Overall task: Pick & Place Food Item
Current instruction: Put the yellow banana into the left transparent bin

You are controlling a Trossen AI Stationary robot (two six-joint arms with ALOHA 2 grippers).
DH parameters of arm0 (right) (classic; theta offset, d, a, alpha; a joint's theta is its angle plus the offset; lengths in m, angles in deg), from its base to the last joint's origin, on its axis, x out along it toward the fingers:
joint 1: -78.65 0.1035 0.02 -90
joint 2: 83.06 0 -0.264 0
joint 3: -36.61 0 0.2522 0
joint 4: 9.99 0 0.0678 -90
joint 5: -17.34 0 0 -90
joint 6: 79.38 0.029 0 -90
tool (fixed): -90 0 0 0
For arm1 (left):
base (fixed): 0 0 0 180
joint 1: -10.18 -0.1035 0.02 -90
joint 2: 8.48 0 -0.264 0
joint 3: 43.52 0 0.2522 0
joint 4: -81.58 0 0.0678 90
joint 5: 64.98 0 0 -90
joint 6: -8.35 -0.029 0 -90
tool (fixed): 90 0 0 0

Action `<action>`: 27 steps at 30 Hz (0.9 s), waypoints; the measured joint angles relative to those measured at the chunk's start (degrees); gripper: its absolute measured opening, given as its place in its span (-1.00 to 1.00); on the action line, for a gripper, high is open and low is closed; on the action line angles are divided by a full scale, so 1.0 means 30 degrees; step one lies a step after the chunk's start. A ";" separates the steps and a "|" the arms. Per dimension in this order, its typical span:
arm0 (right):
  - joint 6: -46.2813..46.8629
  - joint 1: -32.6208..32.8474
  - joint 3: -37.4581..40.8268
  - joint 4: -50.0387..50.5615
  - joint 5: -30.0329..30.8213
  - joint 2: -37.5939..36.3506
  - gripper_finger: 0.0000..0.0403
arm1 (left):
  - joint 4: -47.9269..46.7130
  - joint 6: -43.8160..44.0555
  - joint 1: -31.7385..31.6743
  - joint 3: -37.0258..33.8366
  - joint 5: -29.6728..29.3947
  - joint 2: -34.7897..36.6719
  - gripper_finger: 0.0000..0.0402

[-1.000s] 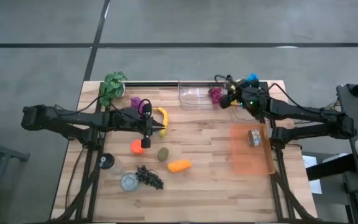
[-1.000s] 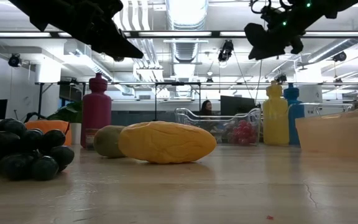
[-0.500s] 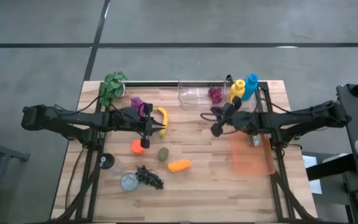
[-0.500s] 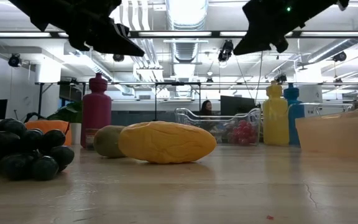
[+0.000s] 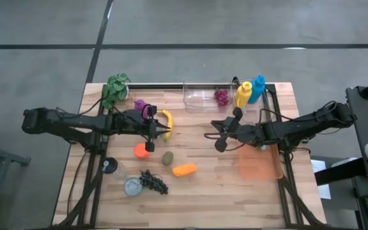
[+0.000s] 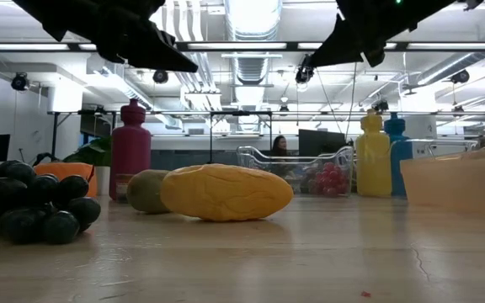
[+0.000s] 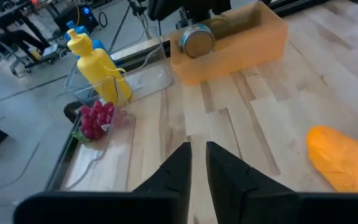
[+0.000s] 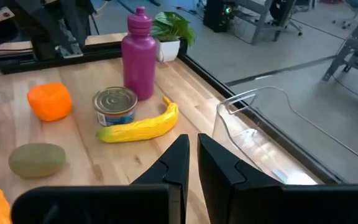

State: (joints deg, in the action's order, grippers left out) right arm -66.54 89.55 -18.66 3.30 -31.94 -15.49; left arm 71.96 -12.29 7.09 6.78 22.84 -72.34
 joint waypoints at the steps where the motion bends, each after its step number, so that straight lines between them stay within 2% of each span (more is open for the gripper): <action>1: 0.0000 0.0066 0.0000 0.0032 -0.0007 0.0000 -0.86 | 0.0010 0.0085 0.0000 0.0000 -0.0004 0.0000 -0.69; 5: 0.0000 0.0209 0.0000 -0.0128 -0.0016 0.0000 -0.86 | -0.0028 0.0671 0.0000 0.0043 -0.0090 0.0000 -0.51; 15: 0.0016 0.0202 0.0007 -0.0187 -0.0009 0.0000 -0.86 | -0.0278 0.3120 0.0000 0.0102 -0.1805 0.0000 -0.05; 20: 0.0009 0.0202 0.0015 -0.0202 -0.0016 0.0000 -0.86 | -0.0604 0.3416 0.0000 0.0102 -0.1815 -0.0404 0.10; 24: 0.0005 0.0202 0.0015 -0.0211 -0.0016 0.0000 -0.86 | -0.0663 0.3413 -0.0007 0.0160 -0.1870 -0.1580 0.18; 27: -0.0007 0.0202 0.0015 -0.0223 -0.0016 0.0000 -0.86 | -0.0843 0.3407 -0.0007 0.0849 -0.2652 -0.2715 0.22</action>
State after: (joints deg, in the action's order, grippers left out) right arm -66.56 90.16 -18.62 2.63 -31.99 -15.49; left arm 69.44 -2.07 7.07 9.33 14.88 -80.48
